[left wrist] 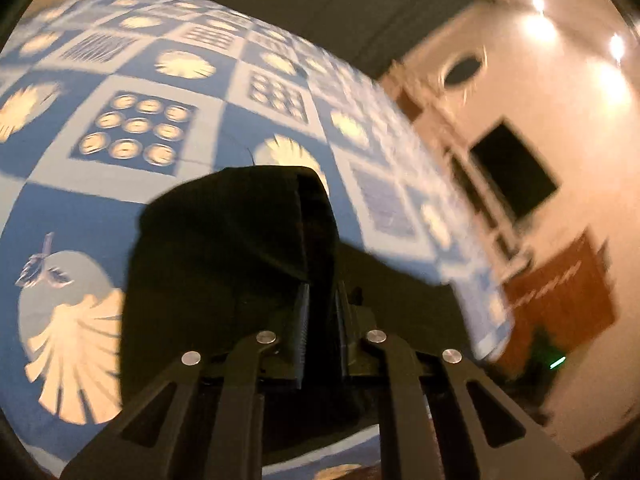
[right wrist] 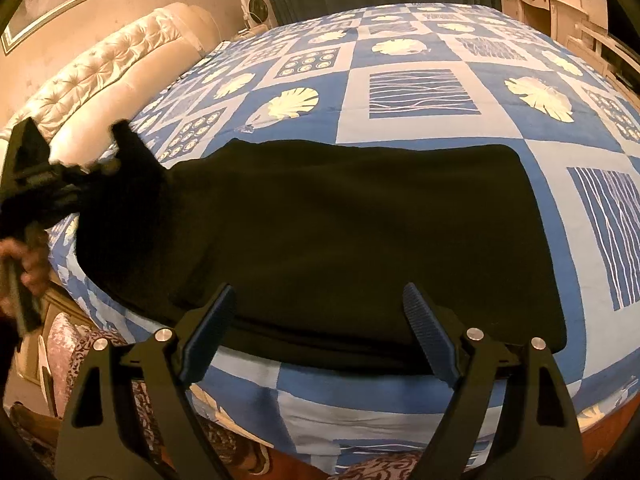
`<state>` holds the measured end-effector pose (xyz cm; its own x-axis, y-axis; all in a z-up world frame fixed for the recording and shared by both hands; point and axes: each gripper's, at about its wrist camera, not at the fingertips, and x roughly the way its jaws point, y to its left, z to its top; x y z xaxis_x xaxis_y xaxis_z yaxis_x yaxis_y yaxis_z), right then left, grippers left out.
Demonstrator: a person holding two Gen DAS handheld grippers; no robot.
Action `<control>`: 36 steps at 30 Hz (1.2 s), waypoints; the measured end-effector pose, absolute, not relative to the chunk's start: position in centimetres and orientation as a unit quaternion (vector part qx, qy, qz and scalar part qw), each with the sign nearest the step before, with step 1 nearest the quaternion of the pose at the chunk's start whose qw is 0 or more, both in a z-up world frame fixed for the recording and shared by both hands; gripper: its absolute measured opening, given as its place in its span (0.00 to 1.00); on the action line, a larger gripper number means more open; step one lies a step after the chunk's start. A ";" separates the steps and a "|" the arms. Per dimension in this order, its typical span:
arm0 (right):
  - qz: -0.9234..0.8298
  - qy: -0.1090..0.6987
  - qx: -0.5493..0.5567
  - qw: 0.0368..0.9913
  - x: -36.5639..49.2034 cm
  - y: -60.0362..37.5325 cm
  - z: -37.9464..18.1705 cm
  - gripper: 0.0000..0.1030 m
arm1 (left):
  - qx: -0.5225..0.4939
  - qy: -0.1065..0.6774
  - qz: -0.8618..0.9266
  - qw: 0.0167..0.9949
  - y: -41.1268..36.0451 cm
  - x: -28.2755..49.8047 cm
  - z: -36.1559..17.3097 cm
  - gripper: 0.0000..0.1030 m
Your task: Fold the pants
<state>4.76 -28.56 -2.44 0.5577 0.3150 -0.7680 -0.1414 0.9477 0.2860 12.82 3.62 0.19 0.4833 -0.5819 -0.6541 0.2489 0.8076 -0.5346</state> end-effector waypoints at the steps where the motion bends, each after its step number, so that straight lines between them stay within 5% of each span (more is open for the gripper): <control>1: 0.130 0.452 0.096 0.877 4.8 -28.6 -2.5 0.83 | -0.173 0.452 -0.248 0.839 2.4 12.9 -0.7 0.12; 7: 0.132 0.453 0.114 0.874 4.8 -29.0 -2.5 0.83 | -0.214 0.488 -0.260 0.805 0.2 13.1 -4.9 0.12; 10: 0.138 0.452 0.128 0.872 4.6 -29.1 -2.5 0.83 | -0.219 0.476 -0.267 0.809 -0.6 12.0 -4.2 0.36; 12: 0.149 0.453 0.139 0.868 4.5 -29.0 -2.5 0.83 | -0.217 0.453 -0.267 0.822 -0.3 11.1 -2.7 0.68; 17: 0.198 0.462 0.173 0.847 4.5 -27.4 -2.2 0.83 | -0.217 0.392 -0.247 0.859 2.8 8.7 1.6 0.79; 23: 0.270 0.475 0.221 0.808 6.6 -22.2 -1.8 0.85 | -0.241 0.345 -0.146 0.895 10.4 8.1 2.2 0.82; 34: 0.311 0.528 0.283 0.738 14.9 -12.3 -5.1 0.88 | -0.376 0.401 -0.033 0.834 18.2 9.3 -5.5 0.82; 36: 0.326 0.540 0.277 0.725 15.3 -10.7 -6.0 0.56 | -0.378 0.401 -0.029 0.834 18.5 9.2 -5.7 0.82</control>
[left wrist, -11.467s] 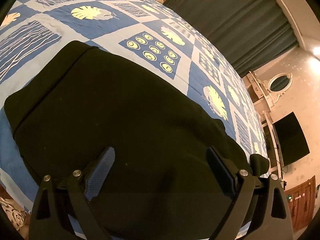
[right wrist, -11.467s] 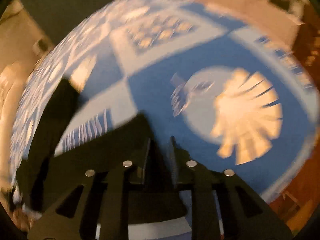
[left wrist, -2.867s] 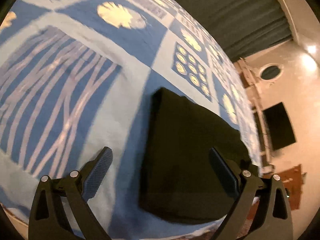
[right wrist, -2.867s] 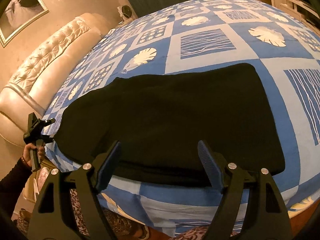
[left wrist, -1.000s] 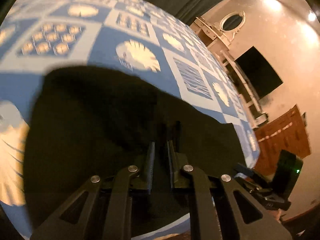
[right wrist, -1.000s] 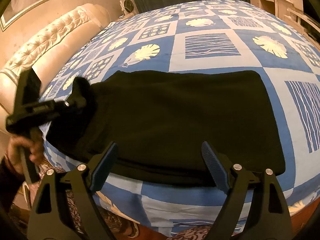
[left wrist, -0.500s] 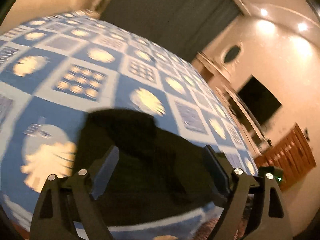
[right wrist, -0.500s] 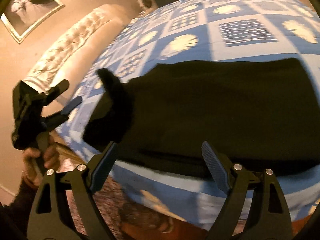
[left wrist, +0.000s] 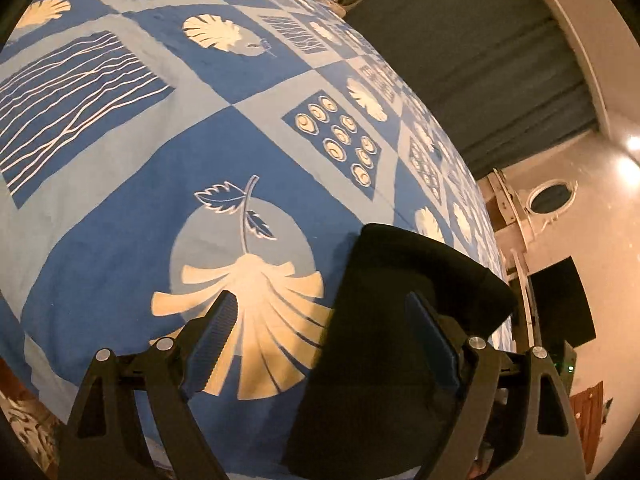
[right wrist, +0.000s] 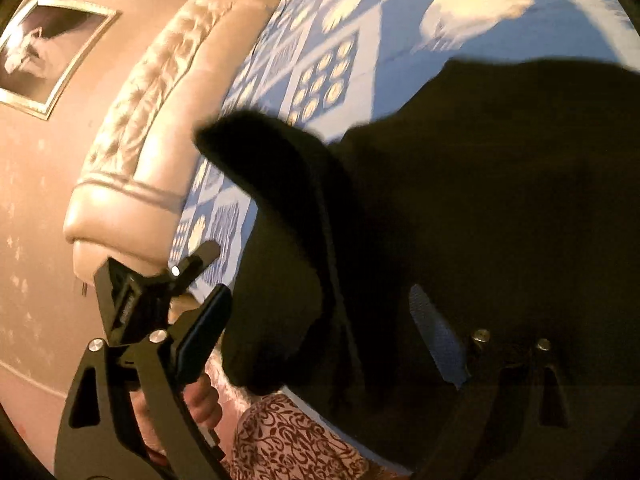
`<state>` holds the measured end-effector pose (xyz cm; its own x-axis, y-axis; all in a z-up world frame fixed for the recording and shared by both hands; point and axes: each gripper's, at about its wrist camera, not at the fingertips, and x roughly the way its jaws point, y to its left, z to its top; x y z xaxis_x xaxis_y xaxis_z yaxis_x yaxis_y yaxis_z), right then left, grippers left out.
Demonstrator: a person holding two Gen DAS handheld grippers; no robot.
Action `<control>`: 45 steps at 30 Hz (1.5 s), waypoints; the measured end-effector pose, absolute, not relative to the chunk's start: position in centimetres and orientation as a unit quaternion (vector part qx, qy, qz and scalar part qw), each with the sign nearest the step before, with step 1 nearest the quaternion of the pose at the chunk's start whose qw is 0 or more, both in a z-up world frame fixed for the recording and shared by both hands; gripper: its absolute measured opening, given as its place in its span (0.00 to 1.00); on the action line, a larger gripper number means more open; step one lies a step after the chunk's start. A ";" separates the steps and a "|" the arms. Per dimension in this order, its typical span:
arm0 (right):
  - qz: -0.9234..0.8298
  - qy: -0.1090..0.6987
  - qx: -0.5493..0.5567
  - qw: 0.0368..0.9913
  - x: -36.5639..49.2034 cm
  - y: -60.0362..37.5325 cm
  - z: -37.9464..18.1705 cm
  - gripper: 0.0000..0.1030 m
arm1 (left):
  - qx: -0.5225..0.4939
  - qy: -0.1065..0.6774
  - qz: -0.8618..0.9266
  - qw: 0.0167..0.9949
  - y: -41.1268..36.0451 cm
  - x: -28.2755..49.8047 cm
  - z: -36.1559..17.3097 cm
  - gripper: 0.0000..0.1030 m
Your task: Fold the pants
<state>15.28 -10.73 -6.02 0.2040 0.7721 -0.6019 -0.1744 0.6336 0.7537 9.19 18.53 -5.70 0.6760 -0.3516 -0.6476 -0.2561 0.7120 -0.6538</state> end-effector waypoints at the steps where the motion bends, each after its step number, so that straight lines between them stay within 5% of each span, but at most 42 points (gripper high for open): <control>1: 0.336 0.553 0.282 0.708 15.3 -10.1 -6.6 0.19 | -0.376 0.401 -0.029 0.835 18.6 9.0 -5.8 0.82; 9: 0.353 0.500 0.255 0.749 13.3 -13.7 -0.2 0.12 | -0.375 0.398 -0.049 0.836 17.7 8.8 -5.4 0.82; 17: 0.294 0.451 0.265 0.800 11.2 -27.2 4.8 0.12 | -0.385 0.409 -0.104 0.821 14.3 9.1 -4.8 0.82; 36: 0.164 0.484 0.346 0.787 9.6 -44.4 -4.9 0.12 | -0.347 0.467 -0.191 0.791 3.5 10.1 -7.0 0.82; 39: 0.161 0.482 0.356 0.784 9.4 -45.1 -5.1 0.24 | -0.345 0.471 -0.198 0.788 2.6 10.1 -7.3 0.82; 43: 0.132 0.461 0.370 0.796 8.1 -47.0 -4.0 0.84 | -0.355 0.471 -0.218 0.777 1.7 10.1 -7.8 0.82; 45: 0.112 0.460 0.367 0.801 7.3 -47.8 -4.0 0.84 | -0.374 0.471 -0.231 0.765 1.5 9.9 -8.2 0.82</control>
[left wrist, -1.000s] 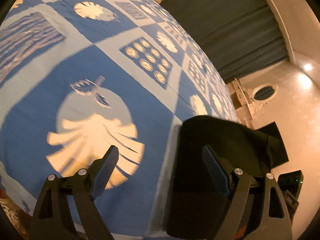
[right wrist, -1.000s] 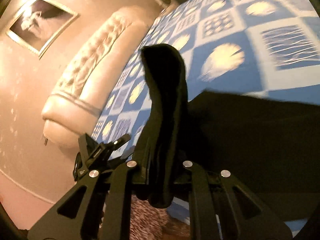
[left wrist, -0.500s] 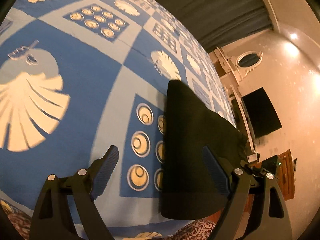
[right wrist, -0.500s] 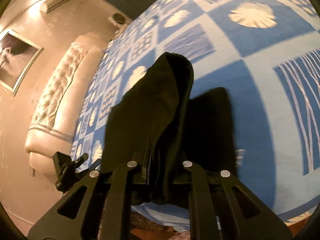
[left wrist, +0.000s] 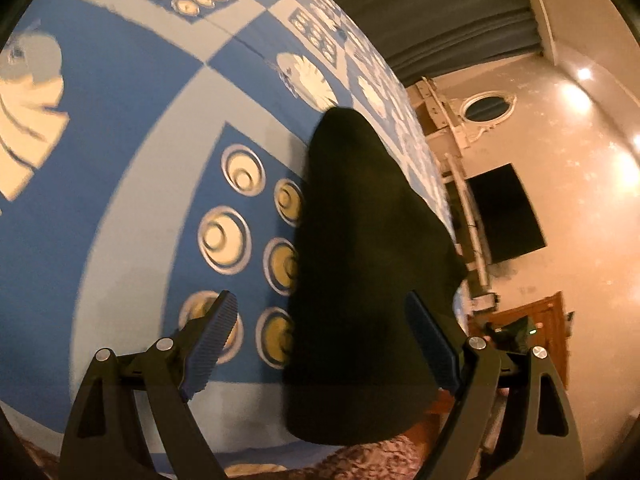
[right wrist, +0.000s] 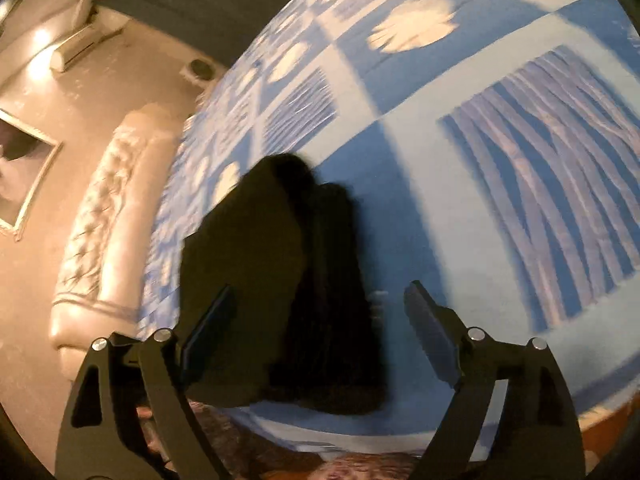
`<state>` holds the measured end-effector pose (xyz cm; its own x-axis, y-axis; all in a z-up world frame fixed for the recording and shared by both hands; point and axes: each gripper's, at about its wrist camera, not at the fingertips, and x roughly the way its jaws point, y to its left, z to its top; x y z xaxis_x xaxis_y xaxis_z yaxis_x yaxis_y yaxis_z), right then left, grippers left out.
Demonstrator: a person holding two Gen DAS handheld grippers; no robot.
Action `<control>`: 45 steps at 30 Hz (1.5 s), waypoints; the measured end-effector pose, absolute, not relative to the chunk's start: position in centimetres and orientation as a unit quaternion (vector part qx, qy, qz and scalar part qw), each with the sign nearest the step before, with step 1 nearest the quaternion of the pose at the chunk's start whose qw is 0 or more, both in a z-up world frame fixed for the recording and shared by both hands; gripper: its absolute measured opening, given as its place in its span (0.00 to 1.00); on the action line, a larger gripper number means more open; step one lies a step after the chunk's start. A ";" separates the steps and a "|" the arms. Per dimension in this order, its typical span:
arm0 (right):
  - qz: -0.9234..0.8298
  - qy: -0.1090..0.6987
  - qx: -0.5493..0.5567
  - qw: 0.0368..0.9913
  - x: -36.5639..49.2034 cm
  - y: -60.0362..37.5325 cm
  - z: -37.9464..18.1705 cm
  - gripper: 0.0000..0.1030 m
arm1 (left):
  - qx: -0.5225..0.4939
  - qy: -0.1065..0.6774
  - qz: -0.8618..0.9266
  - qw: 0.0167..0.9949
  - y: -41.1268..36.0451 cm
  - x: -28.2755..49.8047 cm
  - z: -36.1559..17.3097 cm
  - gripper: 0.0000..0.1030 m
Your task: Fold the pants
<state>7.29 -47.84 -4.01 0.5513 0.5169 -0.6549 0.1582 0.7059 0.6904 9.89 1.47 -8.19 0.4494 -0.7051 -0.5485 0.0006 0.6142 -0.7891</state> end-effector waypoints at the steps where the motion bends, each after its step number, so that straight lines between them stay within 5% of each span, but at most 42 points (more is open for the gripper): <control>1: 0.115 0.462 0.376 0.795 6.9 -48.0 -4.3 0.84 | -0.382 0.471 -0.235 0.760 1.4 9.8 -8.4 0.82; 8: 0.179 0.473 0.470 0.724 5.9 -48.0 -8.5 0.84 | -0.400 0.466 -0.253 0.747 0.5 9.4 -8.5 0.82; 18: 0.220 0.485 0.438 0.724 6.1 -45.2 -8.6 0.83 | -0.453 0.466 -0.288 0.703 -0.2 9.6 -9.6 0.83; 20: 0.218 0.498 0.414 0.730 6.2 -44.9 -8.8 0.62 | -0.447 0.468 -0.288 0.706 -0.5 9.6 -9.7 0.82; 23: 0.213 0.502 0.406 0.734 6.1 -44.9 -9.0 0.49 | -0.418 0.501 -0.259 0.712 -1.1 9.9 -10.4 0.50; 24: 0.214 0.500 0.408 0.733 6.1 -45.0 -9.2 0.47 | -0.421 0.504 -0.255 0.710 -1.2 10.0 -10.8 0.47; 30: 0.218 0.492 0.405 0.739 5.7 -44.9 -9.5 0.44 | -0.406 0.500 -0.242 0.725 -1.6 9.8 -10.5 0.39; 45: 0.214 0.487 0.392 0.751 6.0 -44.2 -9.2 0.44 | -0.399 0.491 -0.240 0.736 -1.8 9.7 -10.4 0.37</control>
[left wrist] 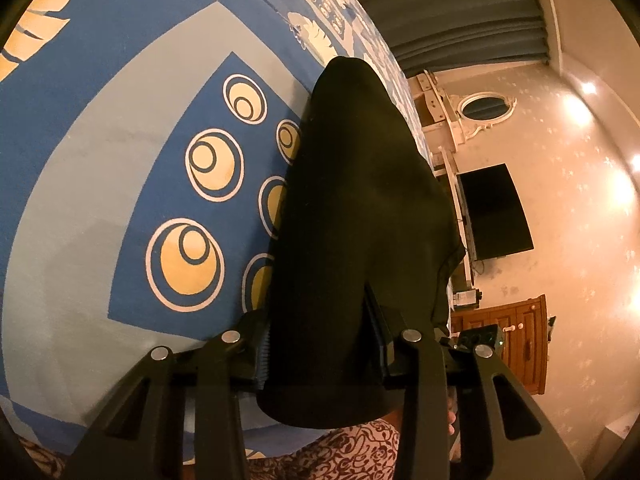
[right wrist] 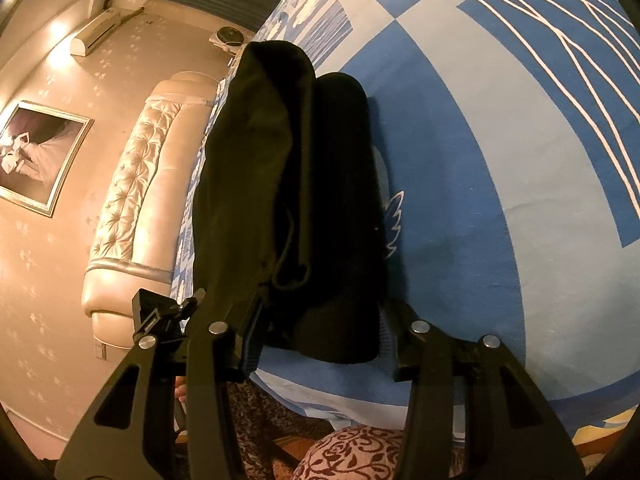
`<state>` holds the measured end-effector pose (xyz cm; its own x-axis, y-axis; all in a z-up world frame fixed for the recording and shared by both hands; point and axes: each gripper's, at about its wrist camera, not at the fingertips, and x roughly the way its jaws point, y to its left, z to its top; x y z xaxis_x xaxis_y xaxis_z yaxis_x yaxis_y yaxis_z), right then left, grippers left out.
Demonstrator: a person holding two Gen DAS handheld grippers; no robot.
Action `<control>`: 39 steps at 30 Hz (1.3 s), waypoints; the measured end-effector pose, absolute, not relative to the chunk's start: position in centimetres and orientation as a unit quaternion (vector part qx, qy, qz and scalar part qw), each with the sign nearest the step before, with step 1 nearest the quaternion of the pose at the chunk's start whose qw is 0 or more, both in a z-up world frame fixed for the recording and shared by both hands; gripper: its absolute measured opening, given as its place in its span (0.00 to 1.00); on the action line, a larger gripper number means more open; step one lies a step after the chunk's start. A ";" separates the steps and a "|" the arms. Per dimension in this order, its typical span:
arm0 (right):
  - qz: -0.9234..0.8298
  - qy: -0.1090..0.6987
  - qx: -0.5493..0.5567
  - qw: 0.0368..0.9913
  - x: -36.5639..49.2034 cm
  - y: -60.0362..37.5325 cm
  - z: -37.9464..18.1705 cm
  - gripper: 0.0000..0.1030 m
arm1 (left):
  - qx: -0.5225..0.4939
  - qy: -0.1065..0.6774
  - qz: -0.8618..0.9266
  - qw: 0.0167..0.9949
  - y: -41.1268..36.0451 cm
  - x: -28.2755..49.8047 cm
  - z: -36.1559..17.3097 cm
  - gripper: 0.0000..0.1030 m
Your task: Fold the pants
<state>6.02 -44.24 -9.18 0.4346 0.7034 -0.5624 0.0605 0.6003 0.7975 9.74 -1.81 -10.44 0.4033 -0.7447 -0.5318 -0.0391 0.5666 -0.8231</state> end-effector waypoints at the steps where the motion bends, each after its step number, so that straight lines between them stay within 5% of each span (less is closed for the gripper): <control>1: 0.214 0.487 0.391 0.751 6.1 -44.2 -9.2 0.44 | -0.399 0.490 -0.240 0.737 -1.8 9.7 -10.5 0.37; 39: 0.240 0.507 0.340 0.755 8.1 -39.3 -8.9 0.44 | -0.408 0.473 -0.207 0.753 2.7 8.2 -10.1 0.37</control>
<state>8.12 -39.31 -8.88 0.3709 0.7069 -0.6022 -0.0167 0.6534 0.7568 8.22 2.69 -10.07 0.4673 -0.6973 -0.5435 -0.0733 0.5821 -0.8098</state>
